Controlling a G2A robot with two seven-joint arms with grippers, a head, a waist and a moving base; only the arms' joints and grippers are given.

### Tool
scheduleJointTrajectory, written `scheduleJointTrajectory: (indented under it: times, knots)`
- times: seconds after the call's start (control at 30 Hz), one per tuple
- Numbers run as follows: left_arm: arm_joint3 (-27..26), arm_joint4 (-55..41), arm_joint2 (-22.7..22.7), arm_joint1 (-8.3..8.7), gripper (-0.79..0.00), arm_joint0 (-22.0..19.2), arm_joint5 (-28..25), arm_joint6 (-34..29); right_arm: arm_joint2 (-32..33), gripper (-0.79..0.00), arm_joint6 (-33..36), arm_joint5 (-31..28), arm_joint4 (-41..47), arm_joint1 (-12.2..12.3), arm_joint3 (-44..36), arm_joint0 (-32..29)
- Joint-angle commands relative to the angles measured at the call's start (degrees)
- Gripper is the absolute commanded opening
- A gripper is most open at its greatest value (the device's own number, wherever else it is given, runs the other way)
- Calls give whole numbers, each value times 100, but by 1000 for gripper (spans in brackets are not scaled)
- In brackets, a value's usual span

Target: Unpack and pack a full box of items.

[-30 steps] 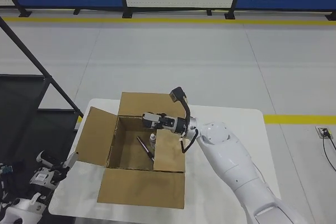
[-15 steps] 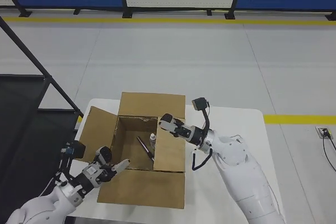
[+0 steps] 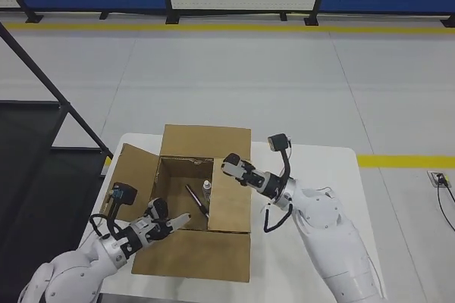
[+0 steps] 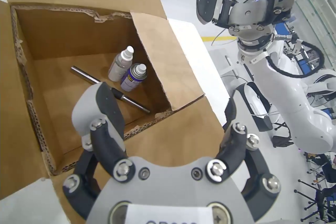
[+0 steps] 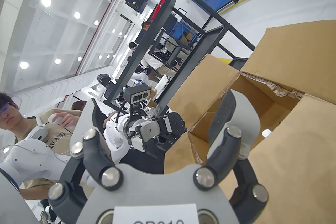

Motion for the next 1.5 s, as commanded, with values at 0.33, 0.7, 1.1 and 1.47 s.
scheduleJointTrajectory:
  times: [0.33, 0.7, 1.1, 1.47]
  knots:
    - [1565, -598, 1603, -180, 0, -1755, 1045, -674, 1061, 0, 1627, -101, 1176, 391, -705, -577]
    - [2355, -1334, 2215, -323, 0, -2488, 747, -802, 1710, 0, 1521, -230, 1550, 615, -1185, -1241]
    - [1432, -1352, 2506, -384, 0, -2629, 780, -409, 1894, 0, 1150, -273, 1678, 757, -1376, -1487]
    - [2038, -1265, 3713, -709, 0, -3469, 820, 80, 2359, 0, 630, -538, 1857, 890, -1621, -2045]
